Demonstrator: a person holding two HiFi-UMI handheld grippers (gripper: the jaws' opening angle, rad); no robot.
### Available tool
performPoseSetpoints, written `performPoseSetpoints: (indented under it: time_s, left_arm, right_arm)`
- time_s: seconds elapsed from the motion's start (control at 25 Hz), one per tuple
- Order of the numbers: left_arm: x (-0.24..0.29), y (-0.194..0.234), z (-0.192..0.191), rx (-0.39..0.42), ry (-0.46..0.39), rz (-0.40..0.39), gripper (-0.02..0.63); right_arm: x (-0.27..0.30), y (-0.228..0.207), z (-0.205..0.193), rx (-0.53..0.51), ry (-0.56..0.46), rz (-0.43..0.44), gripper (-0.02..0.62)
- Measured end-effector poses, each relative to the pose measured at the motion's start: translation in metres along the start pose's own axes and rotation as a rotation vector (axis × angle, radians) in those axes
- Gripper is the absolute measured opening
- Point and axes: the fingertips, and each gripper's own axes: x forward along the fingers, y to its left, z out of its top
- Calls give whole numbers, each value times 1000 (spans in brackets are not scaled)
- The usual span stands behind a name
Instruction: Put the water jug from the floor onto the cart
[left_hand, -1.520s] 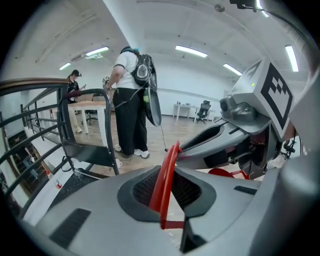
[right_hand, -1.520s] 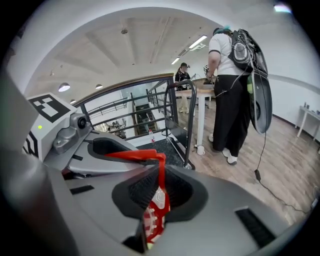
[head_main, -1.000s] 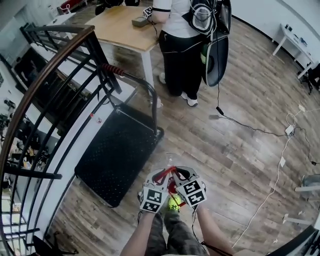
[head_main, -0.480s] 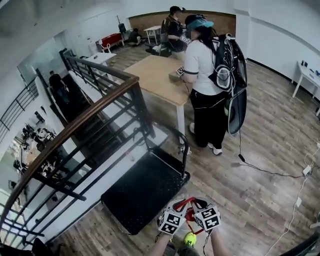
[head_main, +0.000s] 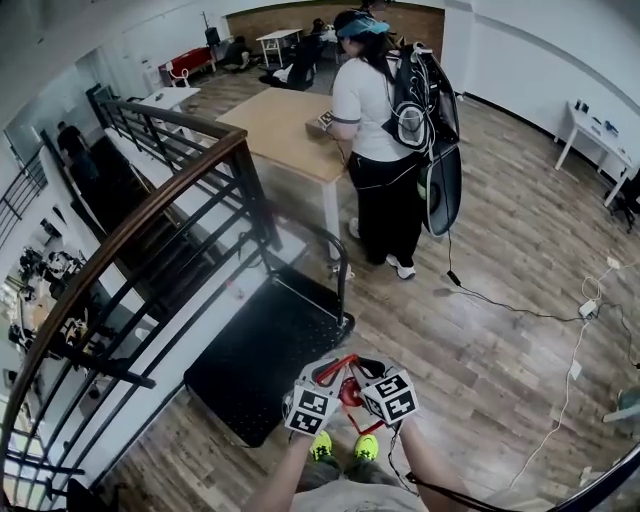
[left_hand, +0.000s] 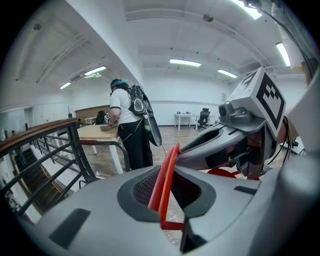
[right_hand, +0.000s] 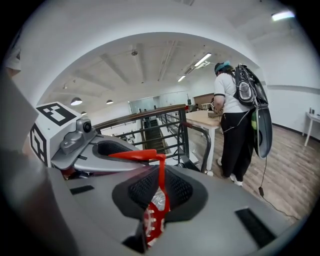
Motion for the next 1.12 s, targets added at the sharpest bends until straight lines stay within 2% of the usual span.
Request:
performPoseSetpoints:
  time_s: [0.8, 1.12]
  left_arm:
    - [-38, 31, 14, -17, -76, -32, 52]
    - [-59, 54, 2, -23, -88, -43, 52]
  right_arm:
    - [11, 35, 35, -39, -16, -71, 40]
    - [27, 61, 45, -37, -20, -89, 40]
